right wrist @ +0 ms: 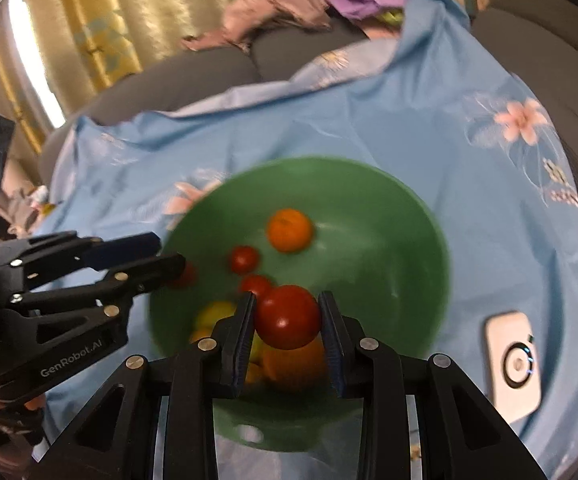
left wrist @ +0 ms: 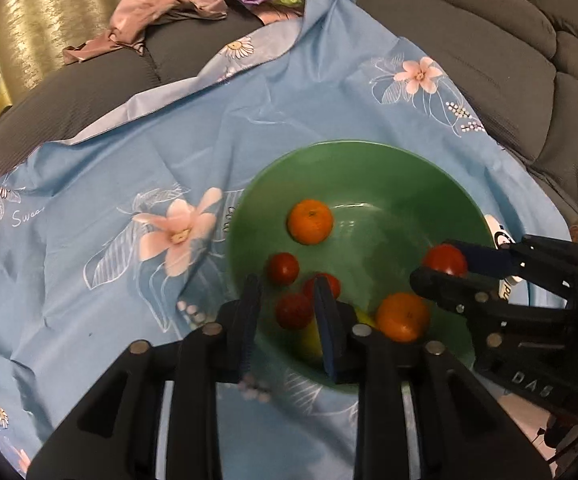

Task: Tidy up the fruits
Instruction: 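Carry both tomatoes over the green bowl and open both tools, then withdraw both open tools from the bowl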

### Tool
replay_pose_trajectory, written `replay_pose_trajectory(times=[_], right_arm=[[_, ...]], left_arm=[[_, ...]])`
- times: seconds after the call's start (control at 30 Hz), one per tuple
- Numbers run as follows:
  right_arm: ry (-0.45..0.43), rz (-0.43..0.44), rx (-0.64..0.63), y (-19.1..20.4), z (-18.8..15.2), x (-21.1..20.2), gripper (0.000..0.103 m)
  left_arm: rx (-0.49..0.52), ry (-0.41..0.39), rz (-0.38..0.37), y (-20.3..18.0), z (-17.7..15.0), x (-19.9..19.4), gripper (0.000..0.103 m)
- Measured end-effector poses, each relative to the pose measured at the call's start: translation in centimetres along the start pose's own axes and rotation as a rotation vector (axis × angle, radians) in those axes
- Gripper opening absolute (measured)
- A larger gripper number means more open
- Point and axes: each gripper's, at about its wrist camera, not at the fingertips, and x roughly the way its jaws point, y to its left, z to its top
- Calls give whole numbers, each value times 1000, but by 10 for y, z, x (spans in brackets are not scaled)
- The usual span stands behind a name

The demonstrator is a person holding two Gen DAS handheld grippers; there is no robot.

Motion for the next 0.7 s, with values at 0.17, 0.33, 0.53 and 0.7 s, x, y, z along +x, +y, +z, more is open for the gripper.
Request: replay_pose_trajectory(times=[0.17,0.33,0.53,0.7], right_arm=[[20,-44,-21,-8,3,-7,35],[37,-62,-40,-7,10,-23,36],[64,-36,-76,4,28,-54,45],[73,-7,-108,14,40,-72,48]], left_arm=[[-26,12,88,5,8,-6,96],[-53,31,155,13,10,-26,102],[-111,1,71,19,25,-67,102],[-107,-31,113,17,44,-95,102]])
